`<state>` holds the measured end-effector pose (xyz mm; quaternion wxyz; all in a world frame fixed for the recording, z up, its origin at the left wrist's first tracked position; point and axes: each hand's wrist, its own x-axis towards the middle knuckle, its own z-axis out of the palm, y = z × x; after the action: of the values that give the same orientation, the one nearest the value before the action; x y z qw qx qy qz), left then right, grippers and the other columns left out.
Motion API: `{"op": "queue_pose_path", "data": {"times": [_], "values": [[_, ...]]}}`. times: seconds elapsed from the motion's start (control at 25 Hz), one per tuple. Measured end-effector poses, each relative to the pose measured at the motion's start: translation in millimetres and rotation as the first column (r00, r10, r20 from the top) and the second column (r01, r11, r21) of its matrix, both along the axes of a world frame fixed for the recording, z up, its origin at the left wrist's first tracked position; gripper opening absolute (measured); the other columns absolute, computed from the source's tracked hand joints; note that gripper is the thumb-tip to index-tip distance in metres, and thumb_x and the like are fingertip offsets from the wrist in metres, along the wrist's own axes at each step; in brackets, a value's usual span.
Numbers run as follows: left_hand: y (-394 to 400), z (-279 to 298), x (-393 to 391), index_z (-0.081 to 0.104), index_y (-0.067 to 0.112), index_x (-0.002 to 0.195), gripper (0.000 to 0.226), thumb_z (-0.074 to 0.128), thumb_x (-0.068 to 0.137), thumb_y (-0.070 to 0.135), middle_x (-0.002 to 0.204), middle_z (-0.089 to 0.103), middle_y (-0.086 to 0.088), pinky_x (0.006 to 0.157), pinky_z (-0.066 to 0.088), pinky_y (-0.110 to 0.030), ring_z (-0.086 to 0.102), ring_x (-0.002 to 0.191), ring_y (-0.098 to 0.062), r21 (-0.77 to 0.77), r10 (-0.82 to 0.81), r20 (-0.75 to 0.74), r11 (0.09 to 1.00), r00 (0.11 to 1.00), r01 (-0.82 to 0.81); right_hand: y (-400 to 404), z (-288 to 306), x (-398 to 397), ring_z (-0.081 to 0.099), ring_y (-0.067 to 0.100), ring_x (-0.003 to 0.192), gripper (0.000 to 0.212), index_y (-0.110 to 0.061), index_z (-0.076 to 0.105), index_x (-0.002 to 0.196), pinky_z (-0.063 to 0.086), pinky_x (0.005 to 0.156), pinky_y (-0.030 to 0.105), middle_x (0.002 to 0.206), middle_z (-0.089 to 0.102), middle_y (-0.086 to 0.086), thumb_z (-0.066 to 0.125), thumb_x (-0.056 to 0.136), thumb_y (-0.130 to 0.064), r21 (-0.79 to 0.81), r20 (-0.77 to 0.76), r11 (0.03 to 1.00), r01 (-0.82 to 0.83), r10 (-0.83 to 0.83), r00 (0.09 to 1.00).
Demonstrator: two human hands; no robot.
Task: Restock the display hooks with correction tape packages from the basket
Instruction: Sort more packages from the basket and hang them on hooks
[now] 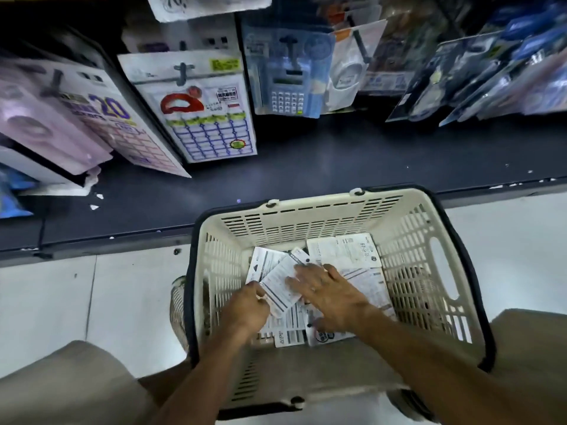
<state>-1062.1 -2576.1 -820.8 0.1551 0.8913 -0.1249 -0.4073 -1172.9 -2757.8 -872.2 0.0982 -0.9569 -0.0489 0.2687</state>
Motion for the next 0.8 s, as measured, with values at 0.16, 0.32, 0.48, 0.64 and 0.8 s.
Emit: {"op": "queue_pose_path", "data": {"times": [0.16,0.32,0.48,0.64,0.8], "values": [[1,-15,6,0.064,0.024,0.091,0.014,0.061,0.093,0.01,0.083,0.072,0.004,0.054,0.05,-0.024,0.062,0.062,-0.006,-0.061,0.152,0.129,0.988,0.98,-0.145,64,-34,18,-0.026,0.044,0.147,0.118,-0.014,-0.022,0.157,-0.011,0.118,0.066,0.156,-0.035,0.02,0.068,0.088,-0.047,-0.082,-0.059,0.992,-0.096,0.092,0.994],[4,-18,5,0.063,0.028,0.083,0.023,0.065,0.088,0.006,0.074,0.067,0.012,0.045,0.04,-0.007,0.058,0.058,0.004,-0.171,0.223,0.181,0.966,0.958,-0.192,61,-42,45,-0.016,0.056,0.146,0.1,-0.005,-0.023,0.154,0.0,0.117,0.071,0.159,-0.023,0.033,0.048,0.099,-0.048,-0.201,-0.038,0.979,0.02,-0.029,0.999],[6,-19,4,0.062,0.028,0.08,0.029,0.069,0.084,0.001,0.072,0.064,0.017,0.053,0.039,0.0,0.056,0.065,0.009,-0.216,0.231,0.18,0.957,0.956,-0.191,41,-41,56,-0.001,0.056,0.148,0.098,-0.002,-0.016,0.155,0.007,0.117,0.071,0.162,-0.012,0.033,0.04,0.099,-0.059,-0.215,0.009,0.956,0.198,-0.201,0.98],[3,-20,0,0.064,0.026,0.08,0.028,0.068,0.084,-0.001,0.072,0.064,0.018,0.056,0.038,-0.002,0.059,0.067,0.006,-0.263,0.303,0.165,0.931,0.939,-0.254,63,-44,60,-0.007,0.055,0.148,0.1,-0.005,-0.024,0.154,0.005,0.117,0.072,0.161,-0.02,0.031,0.04,0.099,-0.059,-0.237,-0.011,0.936,0.262,-0.272,0.962],[-4,-23,-7,0.068,0.02,0.084,0.022,0.066,0.087,-0.001,0.08,0.073,0.003,0.066,0.052,-0.028,0.067,0.07,-0.02,-0.35,0.365,0.104,0.884,0.925,-0.309,82,-42,79,0.011,0.063,0.144,0.085,0.001,-0.013,0.155,0.02,0.113,0.073,0.162,-0.003,0.034,0.038,0.104,-0.045,-0.258,0.003,0.934,0.248,-0.255,0.967]]}}
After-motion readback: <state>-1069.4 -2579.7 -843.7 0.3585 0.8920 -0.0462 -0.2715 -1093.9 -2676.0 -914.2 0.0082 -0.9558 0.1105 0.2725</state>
